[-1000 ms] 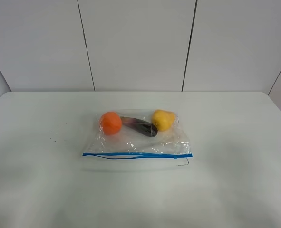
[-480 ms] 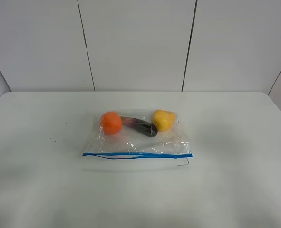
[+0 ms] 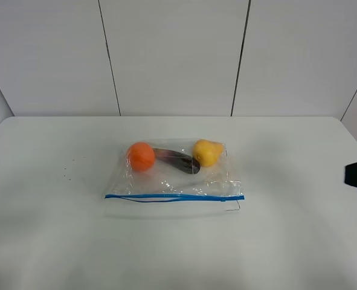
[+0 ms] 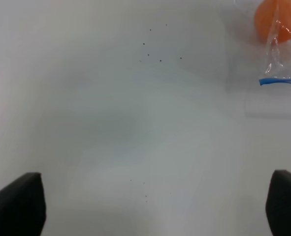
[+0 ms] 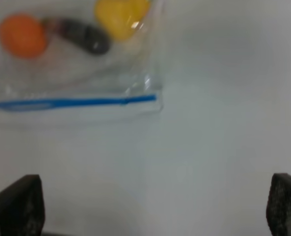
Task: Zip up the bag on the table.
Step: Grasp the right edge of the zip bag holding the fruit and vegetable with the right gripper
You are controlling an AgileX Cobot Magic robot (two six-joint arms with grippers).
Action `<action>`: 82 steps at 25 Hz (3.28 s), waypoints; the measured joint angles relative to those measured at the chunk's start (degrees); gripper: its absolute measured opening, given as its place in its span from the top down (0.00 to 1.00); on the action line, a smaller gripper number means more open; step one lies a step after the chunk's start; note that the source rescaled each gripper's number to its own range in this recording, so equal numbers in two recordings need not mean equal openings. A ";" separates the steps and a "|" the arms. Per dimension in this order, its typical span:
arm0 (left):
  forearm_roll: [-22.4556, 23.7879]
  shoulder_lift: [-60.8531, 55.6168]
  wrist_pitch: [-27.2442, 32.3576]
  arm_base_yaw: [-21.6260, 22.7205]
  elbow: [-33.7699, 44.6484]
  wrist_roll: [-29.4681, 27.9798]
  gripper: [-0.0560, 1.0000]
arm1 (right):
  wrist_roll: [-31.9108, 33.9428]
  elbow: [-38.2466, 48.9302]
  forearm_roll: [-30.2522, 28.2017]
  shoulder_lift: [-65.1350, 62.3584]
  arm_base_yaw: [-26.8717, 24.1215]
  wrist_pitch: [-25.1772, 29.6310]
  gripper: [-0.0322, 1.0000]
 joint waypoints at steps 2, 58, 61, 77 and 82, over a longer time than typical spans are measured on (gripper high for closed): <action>0.00 0.00 0.00 0.00 0.00 0.00 0.00 | -3.97 0.00 3.78 4.74 0.00 -0.94 0.00; 0.00 0.00 0.00 0.00 0.00 0.00 0.00 | -68.12 -5.31 53.62 78.48 -14.42 0.62 0.00; 0.00 0.00 0.00 0.00 0.00 0.00 0.00 | -68.17 -6.47 54.24 79.84 -12.97 0.57 0.00; 0.00 0.00 0.00 0.00 0.00 0.00 0.00 | -66.60 -12.30 59.31 83.63 -3.34 0.32 0.00; 0.00 0.00 0.00 0.00 0.00 0.00 0.00 | -66.16 -12.30 59.43 83.73 -3.34 0.53 0.05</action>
